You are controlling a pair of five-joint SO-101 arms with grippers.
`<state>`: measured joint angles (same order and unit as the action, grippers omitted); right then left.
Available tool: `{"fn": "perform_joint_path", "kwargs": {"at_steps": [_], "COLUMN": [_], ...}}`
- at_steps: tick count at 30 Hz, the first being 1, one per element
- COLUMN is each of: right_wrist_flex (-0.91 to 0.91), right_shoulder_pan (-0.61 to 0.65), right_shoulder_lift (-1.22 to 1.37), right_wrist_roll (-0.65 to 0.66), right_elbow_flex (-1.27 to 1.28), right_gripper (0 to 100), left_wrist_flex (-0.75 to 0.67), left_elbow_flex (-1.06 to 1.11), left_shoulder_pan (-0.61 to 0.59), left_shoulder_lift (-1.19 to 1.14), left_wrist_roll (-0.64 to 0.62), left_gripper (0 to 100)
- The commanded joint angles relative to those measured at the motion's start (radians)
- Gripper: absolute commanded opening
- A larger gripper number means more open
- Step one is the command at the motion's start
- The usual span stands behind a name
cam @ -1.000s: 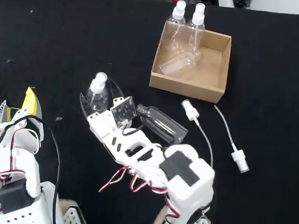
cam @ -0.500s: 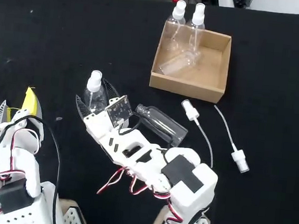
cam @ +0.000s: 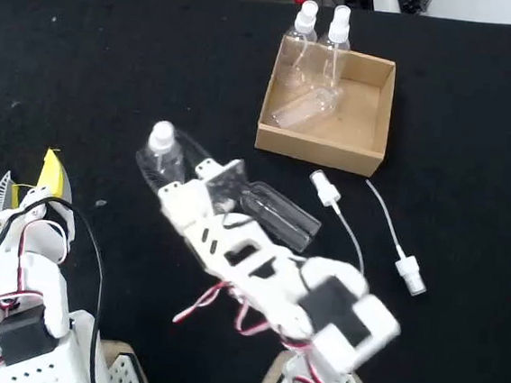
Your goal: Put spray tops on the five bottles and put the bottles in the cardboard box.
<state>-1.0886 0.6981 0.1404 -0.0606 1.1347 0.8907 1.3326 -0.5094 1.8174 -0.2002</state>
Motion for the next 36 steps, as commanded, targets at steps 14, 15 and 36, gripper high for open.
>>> {"fn": "perform_joint_path", "kwargs": {"at_steps": [14,15,36], "right_wrist_flex": [1.209,1.166,0.792], "right_shoulder_pan": [-0.485,-0.523,-0.879], "right_shoulder_lift": [-0.809,-0.789,0.012], "right_wrist_roll": [-0.124,-0.124,-0.126], "right_elbow_flex": [-0.321,-0.332,-0.768], "right_gripper": [3.5,3.5,3.2], "left_wrist_flex": [-0.005,-0.005,0.015], "left_elbow_flex": [0.016,0.018,0.016], "left_shoulder_pan": [-0.002,-0.002,-0.002], "left_shoulder_lift": [0.006,0.006,0.006], "left_wrist_roll": [-0.006,-0.006,-0.006], "left_gripper": [21,21,21]}}
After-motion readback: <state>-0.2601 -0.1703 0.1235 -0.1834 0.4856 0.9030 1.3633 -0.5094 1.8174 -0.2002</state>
